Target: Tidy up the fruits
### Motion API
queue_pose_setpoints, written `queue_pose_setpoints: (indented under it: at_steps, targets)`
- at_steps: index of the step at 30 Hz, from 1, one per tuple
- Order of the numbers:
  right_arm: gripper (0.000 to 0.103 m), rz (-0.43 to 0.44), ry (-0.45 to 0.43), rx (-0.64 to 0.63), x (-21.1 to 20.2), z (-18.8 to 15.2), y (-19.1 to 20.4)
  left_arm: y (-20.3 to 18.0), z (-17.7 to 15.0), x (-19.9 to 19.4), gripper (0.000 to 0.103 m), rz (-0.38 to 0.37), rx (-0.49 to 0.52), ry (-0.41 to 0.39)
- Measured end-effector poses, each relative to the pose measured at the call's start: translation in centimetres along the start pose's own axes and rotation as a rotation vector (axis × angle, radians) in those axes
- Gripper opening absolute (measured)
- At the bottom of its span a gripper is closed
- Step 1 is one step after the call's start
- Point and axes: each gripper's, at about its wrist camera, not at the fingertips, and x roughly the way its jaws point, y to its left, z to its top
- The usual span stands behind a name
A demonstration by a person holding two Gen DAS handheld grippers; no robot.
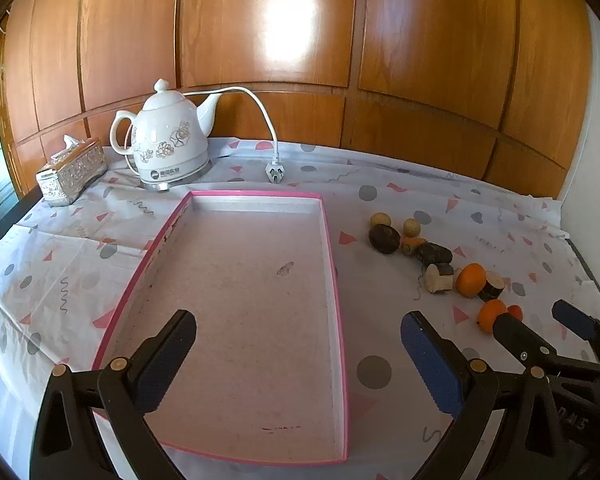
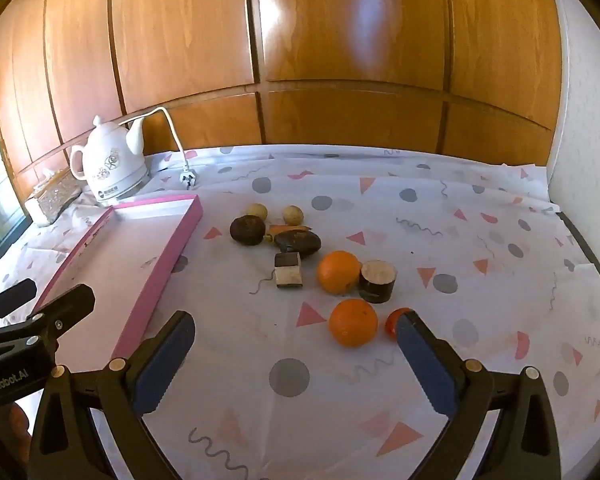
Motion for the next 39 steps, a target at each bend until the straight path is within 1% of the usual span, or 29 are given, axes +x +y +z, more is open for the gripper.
queue_pose_setpoints:
  at_steps: [15,31,39]
  targets:
    - [0.102,-0.004,0.007,-0.020,-0.2,0.0,0.4,0.1,0.0,-1.2,0.103,0.000,0.006,-0.026]
    - [0.102,-0.004,-0.028,-0.035,-1.8,0.2,0.9,0.1,0.3,-2.9,0.103,-0.003,0.007,-0.068]
    - [0.102,-0.006,-0.032,-0.036,-2.0,0.1,0.9,-0.1,0.3,-3.1,0.103,-0.005,0.009,-0.075]
